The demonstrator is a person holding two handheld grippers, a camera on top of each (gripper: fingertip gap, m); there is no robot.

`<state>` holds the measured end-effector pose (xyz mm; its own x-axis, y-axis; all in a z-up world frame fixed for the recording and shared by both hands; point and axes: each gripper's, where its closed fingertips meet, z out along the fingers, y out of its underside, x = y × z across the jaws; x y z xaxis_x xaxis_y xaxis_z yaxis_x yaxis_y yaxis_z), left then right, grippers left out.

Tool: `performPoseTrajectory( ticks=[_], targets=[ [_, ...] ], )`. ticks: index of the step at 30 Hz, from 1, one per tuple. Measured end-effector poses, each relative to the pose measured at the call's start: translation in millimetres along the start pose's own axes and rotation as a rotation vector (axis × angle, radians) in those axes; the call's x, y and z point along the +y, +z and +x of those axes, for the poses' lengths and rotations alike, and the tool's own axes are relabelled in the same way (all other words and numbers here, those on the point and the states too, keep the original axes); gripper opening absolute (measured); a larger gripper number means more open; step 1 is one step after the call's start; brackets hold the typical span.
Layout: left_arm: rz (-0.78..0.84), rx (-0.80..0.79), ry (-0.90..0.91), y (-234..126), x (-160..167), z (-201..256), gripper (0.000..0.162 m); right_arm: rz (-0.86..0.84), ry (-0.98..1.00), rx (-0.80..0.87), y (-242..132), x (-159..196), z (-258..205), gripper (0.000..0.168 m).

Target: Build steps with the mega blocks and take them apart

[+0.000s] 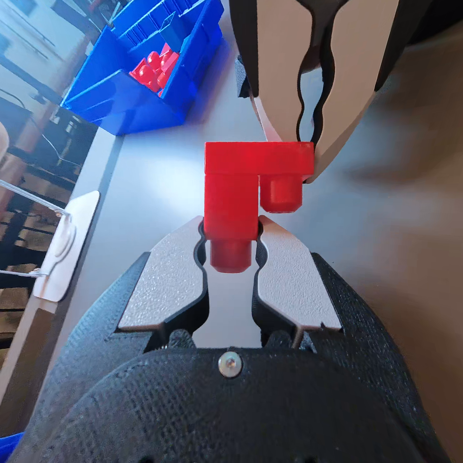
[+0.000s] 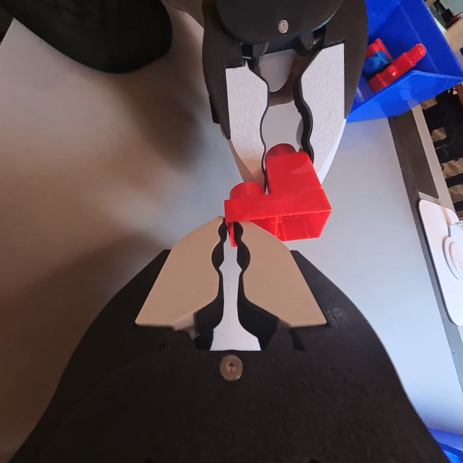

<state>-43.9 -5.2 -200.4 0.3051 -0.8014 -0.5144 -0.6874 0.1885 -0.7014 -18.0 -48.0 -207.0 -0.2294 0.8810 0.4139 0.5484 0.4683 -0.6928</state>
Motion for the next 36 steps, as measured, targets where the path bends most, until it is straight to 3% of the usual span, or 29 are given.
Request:
performPoseTrajectory(
  ticks=[5, 8, 13, 21, 27, 28, 30, 33, 36],
  targets=[
    [0.024, -0.029, 0.035, -9, -5, -9, 0.037, 0.025, 0.030, 0.029, -8, -4, 11, 0.004],
    [-0.056, -0.092, 0.050, -16, 16, -29, 0.037, 0.004, 0.068, 0.092, -20, 5, 30, 0.002],
    [-0.004, -0.093, -0.115, -21, 22, -43, 0.037, -0.019, 0.205, 0.299, -50, 38, 86, 0.003],
    [0.003, -0.057, -0.132, -7, 20, -29, 0.037, -0.138, 0.579, 0.665, -134, 139, 198, 0.003],
    [-0.003, -0.041, -0.147, -3, 24, -24, 0.037, -0.412, 0.746, 0.792, -166, 235, 303, 0.003],
    [-0.004, -0.041, -0.152, -3, 25, -24, 0.037, -0.479, 0.759, 0.840, -176, 252, 318, 0.005],
    [-0.001, -0.041, -0.168, -2, 26, -25, 0.037, -0.568, 0.812, 0.914, -194, 279, 337, 0.026],
    [0.012, -0.062, -0.185, -4, 26, -30, 0.037, -0.508, 0.855, 0.970, -205, 273, 349, 0.034],
    [0.029, -0.096, -0.189, -5, 24, -36, 0.037, -0.262, 0.796, 0.872, -177, 207, 339, 0.037]
  ],
)
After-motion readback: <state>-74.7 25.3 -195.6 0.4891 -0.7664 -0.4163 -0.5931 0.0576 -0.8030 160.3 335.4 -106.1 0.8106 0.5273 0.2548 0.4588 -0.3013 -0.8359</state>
